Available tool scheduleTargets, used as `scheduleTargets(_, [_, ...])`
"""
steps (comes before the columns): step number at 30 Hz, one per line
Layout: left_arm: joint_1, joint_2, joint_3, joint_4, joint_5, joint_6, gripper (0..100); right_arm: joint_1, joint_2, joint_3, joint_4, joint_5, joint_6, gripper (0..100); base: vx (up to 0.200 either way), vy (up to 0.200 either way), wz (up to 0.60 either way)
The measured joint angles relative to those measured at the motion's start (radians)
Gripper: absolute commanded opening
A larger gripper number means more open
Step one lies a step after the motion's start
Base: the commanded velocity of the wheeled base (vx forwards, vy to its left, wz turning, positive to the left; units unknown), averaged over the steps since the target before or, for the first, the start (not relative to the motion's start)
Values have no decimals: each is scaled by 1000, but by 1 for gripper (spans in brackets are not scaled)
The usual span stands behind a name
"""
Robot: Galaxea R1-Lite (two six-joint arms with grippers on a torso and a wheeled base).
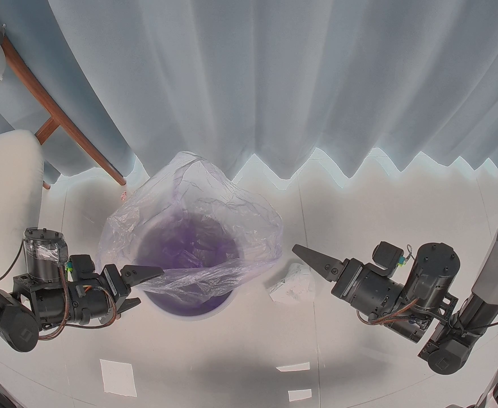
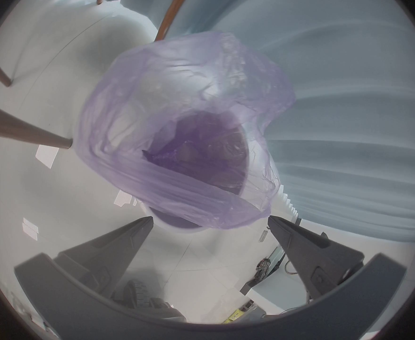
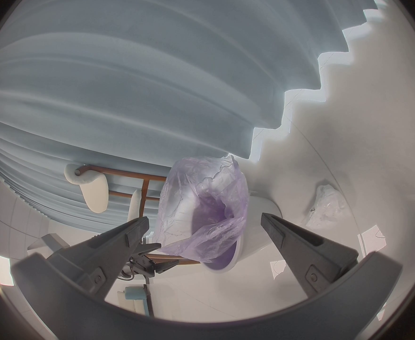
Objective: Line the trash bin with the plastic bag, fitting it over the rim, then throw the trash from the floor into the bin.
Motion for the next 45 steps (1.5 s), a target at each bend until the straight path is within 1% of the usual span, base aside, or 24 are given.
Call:
scheduleTargets(7, [21,20,-17,1,0,-61,100,-4,6,7,0,0,0,100,0,0,0])
scheduleTargets(24, [59,39,-35,2,1,-53,100,-5,16,13,0,-1,-2,100,0,0,0])
scheduleTargets(25, [59,41,-38,1,1,-53,0,-5,16,13,0,-1,-2,100,0,0,0])
scheduleTargets(34, [60,50,-20,1,1,-25,0,-4,21,14,0,0,-2,100,0,0,0])
scheduleTargets(40, [60,33,42,1,2,38,0,-5,28,18,0,0,-2,100,0,0,0])
scheduleTargets(45, [60,-2,101,1,1,70,0,-5,44,20,0,0,-2,100,0,0,0])
